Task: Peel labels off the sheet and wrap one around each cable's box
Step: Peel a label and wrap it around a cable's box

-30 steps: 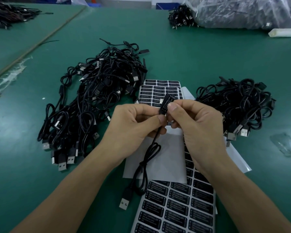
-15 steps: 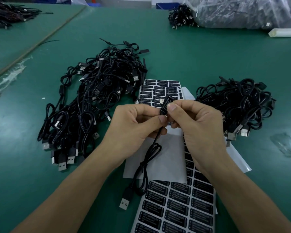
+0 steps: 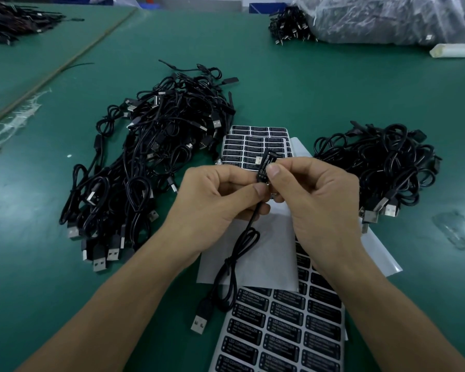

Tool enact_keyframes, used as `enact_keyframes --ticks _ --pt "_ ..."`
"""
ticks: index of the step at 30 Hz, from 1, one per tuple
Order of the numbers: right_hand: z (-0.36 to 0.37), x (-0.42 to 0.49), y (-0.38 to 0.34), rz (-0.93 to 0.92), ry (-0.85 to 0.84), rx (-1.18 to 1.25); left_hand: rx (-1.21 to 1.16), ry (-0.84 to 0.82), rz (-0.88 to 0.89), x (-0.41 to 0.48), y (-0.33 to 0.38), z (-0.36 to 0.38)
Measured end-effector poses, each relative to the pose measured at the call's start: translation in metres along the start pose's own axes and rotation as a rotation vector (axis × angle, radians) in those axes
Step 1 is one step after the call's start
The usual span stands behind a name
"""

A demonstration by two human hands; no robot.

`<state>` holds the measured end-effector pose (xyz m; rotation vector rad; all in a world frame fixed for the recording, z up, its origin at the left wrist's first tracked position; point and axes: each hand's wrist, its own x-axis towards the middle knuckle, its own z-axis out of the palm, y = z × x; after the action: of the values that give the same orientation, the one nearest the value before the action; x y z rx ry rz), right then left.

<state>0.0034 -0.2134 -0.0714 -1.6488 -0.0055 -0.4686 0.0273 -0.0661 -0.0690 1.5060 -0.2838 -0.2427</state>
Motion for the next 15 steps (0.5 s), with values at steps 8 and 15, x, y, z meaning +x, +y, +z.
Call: enact_keyframes --ticks 8,15 --pt "0.0000 0.0007 -0.0016 -0.006 -0.024 0.008 -0.017 -0.009 0.001 -0.0003 -0.0011 0.0018" --pt "0.0004 -0.0007 -0.0008 -0.006 0.003 -0.015 -0.026 0.007 -0.013 -0.0009 -0.0013 0.0027"
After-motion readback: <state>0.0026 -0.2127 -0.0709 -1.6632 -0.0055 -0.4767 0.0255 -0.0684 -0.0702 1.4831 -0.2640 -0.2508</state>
